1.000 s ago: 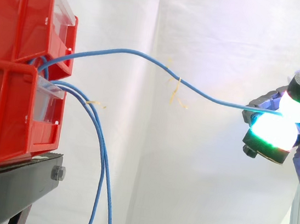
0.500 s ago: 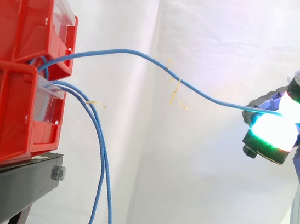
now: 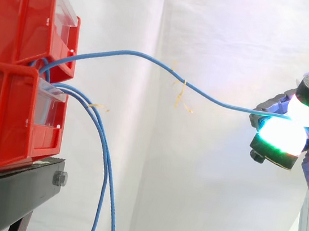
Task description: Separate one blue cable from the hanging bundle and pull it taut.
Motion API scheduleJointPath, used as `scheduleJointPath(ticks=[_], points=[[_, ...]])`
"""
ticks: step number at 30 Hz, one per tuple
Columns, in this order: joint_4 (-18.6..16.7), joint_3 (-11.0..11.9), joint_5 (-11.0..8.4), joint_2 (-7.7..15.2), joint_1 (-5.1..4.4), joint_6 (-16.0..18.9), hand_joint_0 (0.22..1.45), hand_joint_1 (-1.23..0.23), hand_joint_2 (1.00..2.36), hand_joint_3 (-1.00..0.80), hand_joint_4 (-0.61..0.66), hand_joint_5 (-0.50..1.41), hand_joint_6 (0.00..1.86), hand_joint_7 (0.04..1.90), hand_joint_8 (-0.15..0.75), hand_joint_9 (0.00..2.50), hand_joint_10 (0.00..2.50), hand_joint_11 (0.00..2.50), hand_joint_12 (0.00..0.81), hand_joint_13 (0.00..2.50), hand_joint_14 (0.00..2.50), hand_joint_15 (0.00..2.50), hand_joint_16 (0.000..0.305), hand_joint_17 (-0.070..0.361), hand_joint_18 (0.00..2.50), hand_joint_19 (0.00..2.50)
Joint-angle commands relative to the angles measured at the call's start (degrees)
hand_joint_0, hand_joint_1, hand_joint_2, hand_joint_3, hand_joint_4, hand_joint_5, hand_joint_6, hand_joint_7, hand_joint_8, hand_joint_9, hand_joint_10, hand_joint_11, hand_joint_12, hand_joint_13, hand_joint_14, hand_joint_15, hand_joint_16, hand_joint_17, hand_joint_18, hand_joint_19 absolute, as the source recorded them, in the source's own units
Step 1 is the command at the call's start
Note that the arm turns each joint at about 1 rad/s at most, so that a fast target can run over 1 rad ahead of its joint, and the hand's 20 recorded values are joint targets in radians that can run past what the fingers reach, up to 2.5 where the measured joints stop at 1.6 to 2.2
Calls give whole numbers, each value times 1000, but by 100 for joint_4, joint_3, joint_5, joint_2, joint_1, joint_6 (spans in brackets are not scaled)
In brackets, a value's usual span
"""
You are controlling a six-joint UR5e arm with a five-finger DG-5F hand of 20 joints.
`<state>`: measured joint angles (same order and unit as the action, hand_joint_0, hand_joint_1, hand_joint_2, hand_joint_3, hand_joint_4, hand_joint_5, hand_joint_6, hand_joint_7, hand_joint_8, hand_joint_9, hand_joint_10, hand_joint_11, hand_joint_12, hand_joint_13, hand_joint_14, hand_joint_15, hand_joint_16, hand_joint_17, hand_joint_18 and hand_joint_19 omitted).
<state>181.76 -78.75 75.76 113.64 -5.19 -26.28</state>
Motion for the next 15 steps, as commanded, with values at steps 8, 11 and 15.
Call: scheduleJointPath(ticks=[8, 11, 15], points=[[0, 0, 0, 0, 0, 0, 759, -775, 1018, -213, -23, 148, 505, 1272, 51, 1914, 18, 374, 177, 1323, 17, 385, 42, 95, 908, 593], [0, 0, 0, 0, 0, 0, 759, -775, 1017, -212, -15, 148, 505, 1279, 51, 1912, 20, 374, 173, 1323, 15, 388, 42, 95, 909, 585], [0, 0, 0, 0, 0, 0, 759, -775, 1017, -213, -21, 148, 505, 1278, 52, 1910, 17, 366, 172, 1322, 16, 388, 42, 95, 908, 593]])
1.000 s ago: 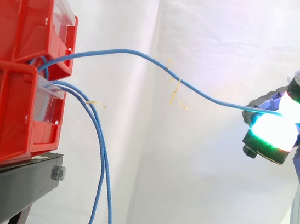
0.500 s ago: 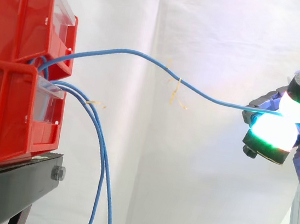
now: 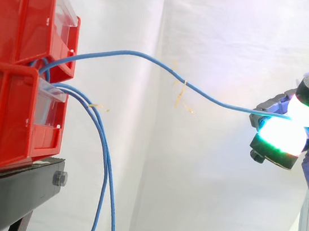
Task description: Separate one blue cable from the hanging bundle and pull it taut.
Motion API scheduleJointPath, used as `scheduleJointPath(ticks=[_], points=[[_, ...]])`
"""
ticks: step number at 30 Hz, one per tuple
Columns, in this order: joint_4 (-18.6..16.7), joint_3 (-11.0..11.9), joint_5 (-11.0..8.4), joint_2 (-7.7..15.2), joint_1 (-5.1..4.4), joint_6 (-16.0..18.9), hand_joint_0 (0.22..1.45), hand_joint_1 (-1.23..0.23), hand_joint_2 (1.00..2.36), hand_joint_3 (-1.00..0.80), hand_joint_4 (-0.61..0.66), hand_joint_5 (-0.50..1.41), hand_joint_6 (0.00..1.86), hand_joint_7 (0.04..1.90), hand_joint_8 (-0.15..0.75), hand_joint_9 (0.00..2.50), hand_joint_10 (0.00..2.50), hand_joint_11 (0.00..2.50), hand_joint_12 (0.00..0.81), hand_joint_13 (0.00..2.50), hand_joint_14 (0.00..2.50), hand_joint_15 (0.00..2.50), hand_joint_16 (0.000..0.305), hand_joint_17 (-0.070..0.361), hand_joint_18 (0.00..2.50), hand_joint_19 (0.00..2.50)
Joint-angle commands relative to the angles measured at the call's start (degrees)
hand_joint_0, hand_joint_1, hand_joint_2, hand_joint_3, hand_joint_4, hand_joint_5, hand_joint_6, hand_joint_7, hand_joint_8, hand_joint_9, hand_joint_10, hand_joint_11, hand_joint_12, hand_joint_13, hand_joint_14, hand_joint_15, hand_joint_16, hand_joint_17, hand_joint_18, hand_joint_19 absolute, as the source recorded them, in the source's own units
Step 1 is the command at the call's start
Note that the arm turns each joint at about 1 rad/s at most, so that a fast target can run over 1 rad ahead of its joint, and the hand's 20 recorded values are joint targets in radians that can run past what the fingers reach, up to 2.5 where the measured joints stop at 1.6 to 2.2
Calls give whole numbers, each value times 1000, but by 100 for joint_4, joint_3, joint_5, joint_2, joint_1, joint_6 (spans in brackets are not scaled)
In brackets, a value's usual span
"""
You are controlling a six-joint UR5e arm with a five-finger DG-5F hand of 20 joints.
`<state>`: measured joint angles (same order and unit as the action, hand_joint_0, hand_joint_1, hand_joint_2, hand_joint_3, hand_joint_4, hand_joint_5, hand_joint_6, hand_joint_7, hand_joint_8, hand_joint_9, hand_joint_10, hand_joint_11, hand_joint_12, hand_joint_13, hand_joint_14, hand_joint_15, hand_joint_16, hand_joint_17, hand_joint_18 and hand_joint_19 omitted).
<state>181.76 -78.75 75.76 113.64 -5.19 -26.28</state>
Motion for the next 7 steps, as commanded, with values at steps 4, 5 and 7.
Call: scheduleJointPath(ticks=[4, 5, 7], points=[[0, 0, 0, 0, 0, 0, 759, -775, 1017, -213, -22, 148, 505, 1277, 51, 1911, 18, 379, 176, 1319, 16, 388, 42, 95, 909, 595], [0, 0, 0, 0, 0, 0, 759, -775, 1017, -213, -21, 148, 505, 1278, 51, 1911, 18, 379, 176, 1320, 17, 388, 42, 95, 909, 592], [0, 0, 0, 0, 0, 0, 760, -775, 1017, -215, -22, 148, 505, 1278, 51, 1909, 19, 372, 175, 1321, 17, 384, 42, 95, 909, 585]])
